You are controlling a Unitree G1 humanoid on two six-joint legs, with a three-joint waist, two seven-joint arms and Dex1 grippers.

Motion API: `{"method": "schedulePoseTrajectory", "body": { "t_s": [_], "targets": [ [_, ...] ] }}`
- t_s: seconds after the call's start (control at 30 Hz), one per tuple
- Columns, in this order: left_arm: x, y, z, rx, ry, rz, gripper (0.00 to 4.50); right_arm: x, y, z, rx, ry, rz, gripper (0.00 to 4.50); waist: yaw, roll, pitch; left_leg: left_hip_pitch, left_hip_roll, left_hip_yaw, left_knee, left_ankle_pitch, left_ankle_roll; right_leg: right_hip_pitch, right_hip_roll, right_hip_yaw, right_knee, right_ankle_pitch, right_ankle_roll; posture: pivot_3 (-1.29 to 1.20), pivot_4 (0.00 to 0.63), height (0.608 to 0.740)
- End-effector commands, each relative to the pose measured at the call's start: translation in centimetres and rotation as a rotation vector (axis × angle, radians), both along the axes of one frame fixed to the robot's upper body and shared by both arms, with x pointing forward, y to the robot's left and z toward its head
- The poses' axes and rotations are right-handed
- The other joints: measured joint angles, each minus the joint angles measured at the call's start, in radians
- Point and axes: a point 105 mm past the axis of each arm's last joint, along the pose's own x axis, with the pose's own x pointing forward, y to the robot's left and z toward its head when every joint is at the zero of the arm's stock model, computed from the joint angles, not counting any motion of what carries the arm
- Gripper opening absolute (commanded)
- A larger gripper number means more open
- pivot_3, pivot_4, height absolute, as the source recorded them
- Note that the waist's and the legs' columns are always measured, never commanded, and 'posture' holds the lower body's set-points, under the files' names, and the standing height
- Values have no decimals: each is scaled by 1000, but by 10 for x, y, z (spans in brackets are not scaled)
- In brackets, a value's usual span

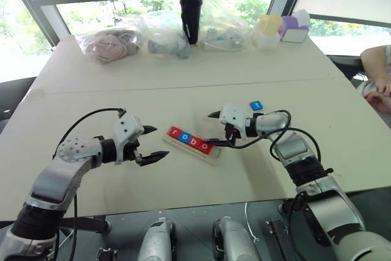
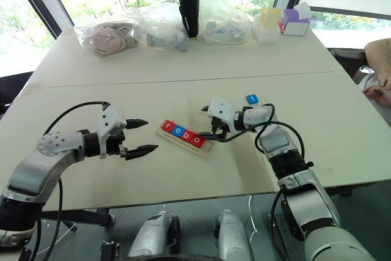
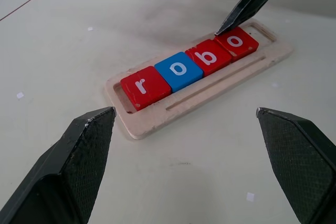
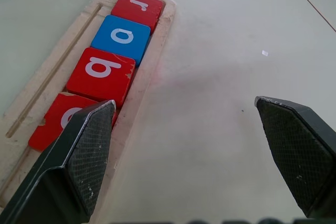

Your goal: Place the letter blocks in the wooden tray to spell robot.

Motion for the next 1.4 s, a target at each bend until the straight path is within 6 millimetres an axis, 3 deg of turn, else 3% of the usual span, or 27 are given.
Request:
{"method": "schedulePoseTrajectory", "body": {
  "t_s": [0.03,0.1,0.13,0.2,0.37,0.6,1.0,1.23,1.4],
  "targets": [
    [1,-2,9,-3,-44,-11,4500,9,-2,18,37,-78,-43,4427,0,0,0,0,0,0,0,0,0,0,0,0,0,0,0,0,150,740],
    [1,-2,10,-3,-45,-11,4500,31,-21,40,78,-156,-178,4427,-1,0,0,0,0,0,0,0,0,0,0,0,0,0,0,0,150,740],
    [0,-1,10,-2,-46,-11,4500,50,-43,55,114,-189,-333,4427,-1,0,0,0,0,0,0,0,0,0,0,0,0,0,0,0,150,740],
    [-1,-2,13,-5,-49,-15,4500,70,-79,70,187,-178,-553,4427,1,1,0,0,0,1,0,0,0,0,0,1,0,0,-1,0,150,740],
    [-2,-5,17,-12,-56,-28,4500,82,-109,61,308,-51,-794,4427,-2,-1,-1,0,0,0,-2,0,-1,0,0,0,-1,0,-1,0,150,740],
    [-3,-6,17,-3,-52,-36,4500,85,-114,38,368,63,-901,4427,-6,1,1,0,0,1,-3,1,-1,-1,0,1,0,2,3,0,150,740],
    [-5,-2,17,9,-48,-22,4500,73,-121,3,290,155,-1020,4427,-4,1,0,0,0,1,-3,1,-1,-1,0,1,0,2,3,0,150,740],
    [-4,-6,14,5,-46,-30,4500,66,-121,-4,331,203,-1070,1193,-1,1,0,0,0,0,-2,1,-1,0,0,1,-1,2,2,0,150,740],
    [-3,-6,14,6,-46,-33,4500,65,-118,4,340,182,-1061,1216,-1,1,0,0,0,0,-2,1,-1,0,0,1,-1,0,0,0,150,740]
  ]
}}
